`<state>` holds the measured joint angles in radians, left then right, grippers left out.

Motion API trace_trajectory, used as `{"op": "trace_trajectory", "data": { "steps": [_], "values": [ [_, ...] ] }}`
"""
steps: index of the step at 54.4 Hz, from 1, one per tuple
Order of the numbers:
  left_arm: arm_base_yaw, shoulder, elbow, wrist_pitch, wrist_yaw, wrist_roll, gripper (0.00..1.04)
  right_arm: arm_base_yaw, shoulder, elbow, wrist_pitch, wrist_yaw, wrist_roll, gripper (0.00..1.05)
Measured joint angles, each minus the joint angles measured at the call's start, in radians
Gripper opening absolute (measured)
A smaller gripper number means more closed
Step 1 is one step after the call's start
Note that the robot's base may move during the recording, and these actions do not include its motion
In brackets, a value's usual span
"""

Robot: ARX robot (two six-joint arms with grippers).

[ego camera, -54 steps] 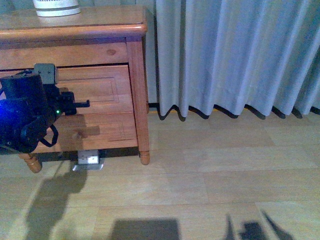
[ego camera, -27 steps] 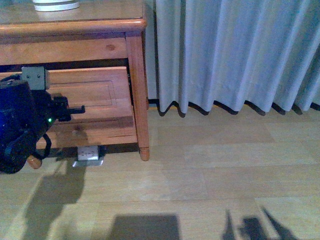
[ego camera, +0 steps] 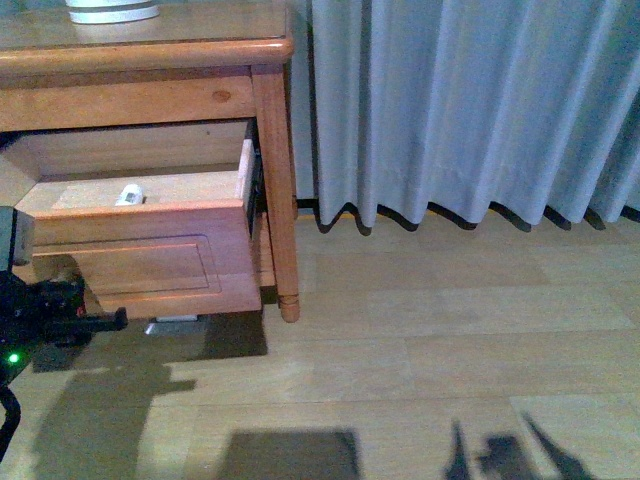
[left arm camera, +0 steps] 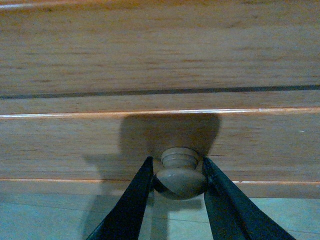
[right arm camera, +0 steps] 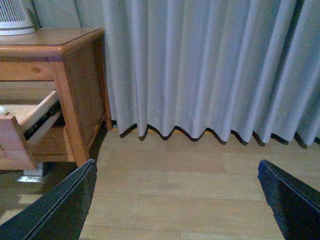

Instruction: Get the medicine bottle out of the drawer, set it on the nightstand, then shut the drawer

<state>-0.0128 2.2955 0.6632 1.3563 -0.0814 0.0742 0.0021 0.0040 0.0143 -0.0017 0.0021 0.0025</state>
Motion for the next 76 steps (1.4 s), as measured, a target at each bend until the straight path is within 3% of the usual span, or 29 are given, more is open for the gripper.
{"op": "trace_trajectory", "data": {
  "steps": [7, 22, 33, 54, 63, 76],
  "values": [
    [-0.001, -0.011, -0.004, -0.031, 0.005, 0.008, 0.25, 0.000, 0.000, 0.000, 0.000, 0.000, 0.000, 0.98],
    [-0.006, -0.050, -0.023, -0.135, 0.021, 0.047, 0.68, 0.000, 0.000, 0.000, 0.000, 0.000, 0.000, 0.98],
    [0.008, -0.263, -0.107, -0.280, 0.019, 0.074, 0.99, 0.000, 0.000, 0.000, 0.000, 0.000, 0.000, 0.98],
    [0.039, -1.012, -0.083, -0.834, 0.049, 0.140, 0.98, 0.000, 0.000, 0.000, 0.000, 0.000, 0.000, 0.98],
    [0.020, -1.255, -0.091, -0.972, -0.021, 0.149, 0.98, 0.000, 0.000, 0.000, 0.000, 0.000, 0.000, 0.98],
    [-0.111, -1.711, -0.260, -1.258, -0.207, 0.122, 0.98, 0.000, 0.000, 0.000, 0.000, 0.000, 0.000, 0.98]
  ]
}}
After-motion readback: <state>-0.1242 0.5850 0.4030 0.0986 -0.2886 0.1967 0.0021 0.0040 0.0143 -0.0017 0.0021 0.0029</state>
